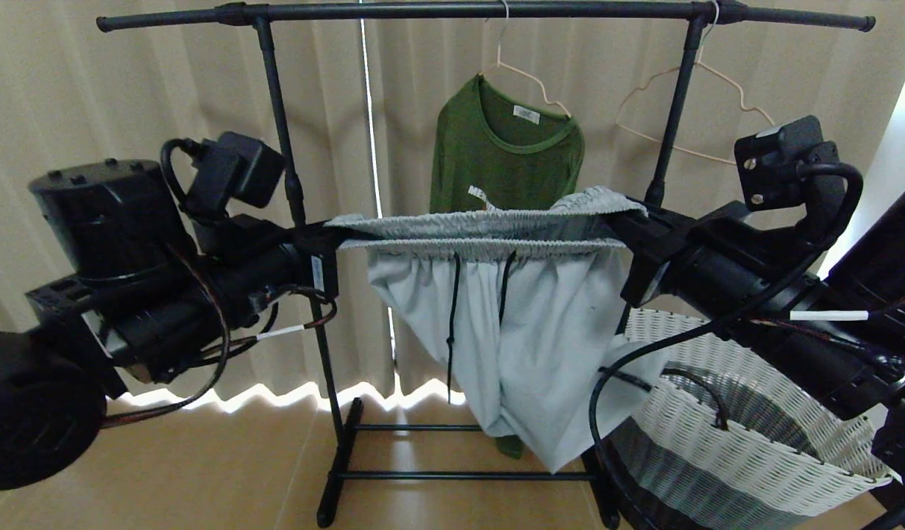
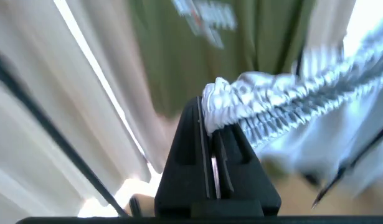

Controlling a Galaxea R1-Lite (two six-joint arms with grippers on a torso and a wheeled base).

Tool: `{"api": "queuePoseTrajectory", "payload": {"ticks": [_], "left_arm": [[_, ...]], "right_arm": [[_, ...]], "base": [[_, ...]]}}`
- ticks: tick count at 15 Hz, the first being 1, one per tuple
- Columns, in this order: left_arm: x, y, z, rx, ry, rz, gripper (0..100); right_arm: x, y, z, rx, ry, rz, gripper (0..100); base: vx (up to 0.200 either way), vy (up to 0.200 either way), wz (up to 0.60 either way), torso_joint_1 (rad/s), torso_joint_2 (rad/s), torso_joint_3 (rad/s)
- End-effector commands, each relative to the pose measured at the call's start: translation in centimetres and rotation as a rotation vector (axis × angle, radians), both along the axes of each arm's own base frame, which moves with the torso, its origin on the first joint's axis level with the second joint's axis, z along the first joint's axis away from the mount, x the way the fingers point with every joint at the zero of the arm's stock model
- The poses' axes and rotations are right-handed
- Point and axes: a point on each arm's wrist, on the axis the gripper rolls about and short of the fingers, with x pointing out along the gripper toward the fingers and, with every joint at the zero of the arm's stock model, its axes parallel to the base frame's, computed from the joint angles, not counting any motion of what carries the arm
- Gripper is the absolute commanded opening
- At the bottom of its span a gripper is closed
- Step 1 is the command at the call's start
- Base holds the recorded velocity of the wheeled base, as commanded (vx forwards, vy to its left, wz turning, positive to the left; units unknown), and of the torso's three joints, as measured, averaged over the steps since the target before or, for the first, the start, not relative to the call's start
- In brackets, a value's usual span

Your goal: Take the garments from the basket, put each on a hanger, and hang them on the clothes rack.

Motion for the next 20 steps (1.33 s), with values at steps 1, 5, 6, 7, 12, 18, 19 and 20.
{"api": "queuePoseTrajectory", "payload": {"ticks": [1,5,6,7,12,18,19,20], "left_arm": [[-0.9,0.7,3.0,-0.031,-0.059,0.009,0],[-1.5,0.7,6.7,-0.061,-0.043,0.001,0],[-1.8,0.8,7.9,-0.071,-0.04,-0.001,0],[-1.7,0.8,7.7,-0.068,-0.028,-0.001,0],[-1.6,-1.0,4.8,-0.089,0.092,-0.053,0],[0.2,-2.0,9.1,-0.112,0.046,-0.056,0],[0.6,-2.1,9.3,-0.108,0.054,-0.052,0],[0.9,-2.2,9.4,-0.106,0.062,-0.052,0]], "right_arm": [[0.3,0.0,-0.3,-0.006,0.009,-0.01,0],[1.5,-0.9,0.4,0.004,-0.015,-0.057,0],[2.1,-1.1,1.0,0.015,-0.033,-0.075,0],[2.6,-1.1,1.0,0.016,-0.035,-0.081,0],[3.8,-0.4,-0.9,-0.015,0.018,-0.084,0],[3.6,-0.6,4.0,-0.016,-0.023,-0.092,0],[3.6,-0.6,4.6,-0.029,0.001,-0.091,0],[3.6,-0.6,5.0,-0.056,0.044,-0.095,0]], "base": [[0.0,0.0,0.0,0.0,0.0,0.0],[0.0,0.0,0.0,0.0,0.0,0.0],[0.0,0.0,0.0,0.0,0.0,0.0],[0.0,0.0,0.0,0.0,0.0,0.0],[0.0,0.0,0.0,0.0,0.0,0.0],[0.0,0.0,0.0,0.0,0.0,0.0],[0.0,0.0,0.0,0.0,0.0,0.0],[0.0,0.0,0.0,0.0,0.0,0.0]]}}
